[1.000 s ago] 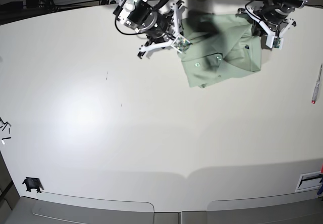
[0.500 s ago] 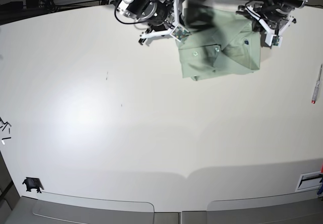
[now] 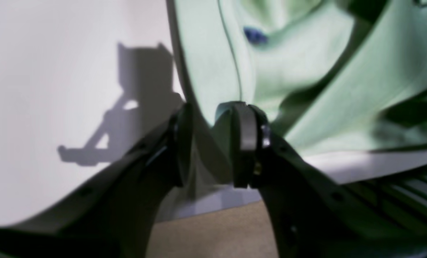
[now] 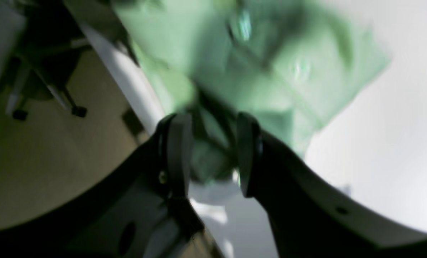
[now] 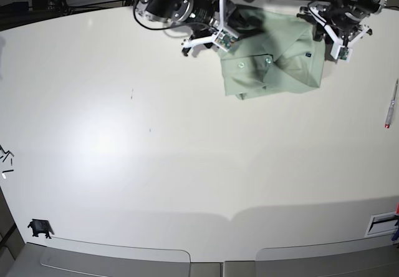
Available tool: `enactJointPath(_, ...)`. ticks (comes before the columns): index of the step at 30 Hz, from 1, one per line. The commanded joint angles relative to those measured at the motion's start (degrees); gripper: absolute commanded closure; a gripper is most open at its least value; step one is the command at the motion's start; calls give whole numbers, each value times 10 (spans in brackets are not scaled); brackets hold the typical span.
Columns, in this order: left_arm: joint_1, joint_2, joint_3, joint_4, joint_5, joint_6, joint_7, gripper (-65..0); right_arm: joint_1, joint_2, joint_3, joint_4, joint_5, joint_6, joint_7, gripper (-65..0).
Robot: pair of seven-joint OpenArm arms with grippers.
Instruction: Fold the T-shirt properly
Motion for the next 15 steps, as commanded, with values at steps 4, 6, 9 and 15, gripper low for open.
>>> enactJointPath(4,2,-6,-4,53,-4,-2,-14,-173,17,-2,-1,33,-26,2,53,-199)
enactJointPath(6,2,-6,-4,73,-3,-2,-14,-173,33,-2,-1,33,-56,-8,72,-199)
enactJointPath(9,2,-6,-4,93,-4,-2,-14,-173,63,-2,-1,32,-91,-50,97,-199)
enactJointPath(15,14,-4,-3,95,-76,-57,-18,-172,127,-17,14,-18,-102,-89,140,-177)
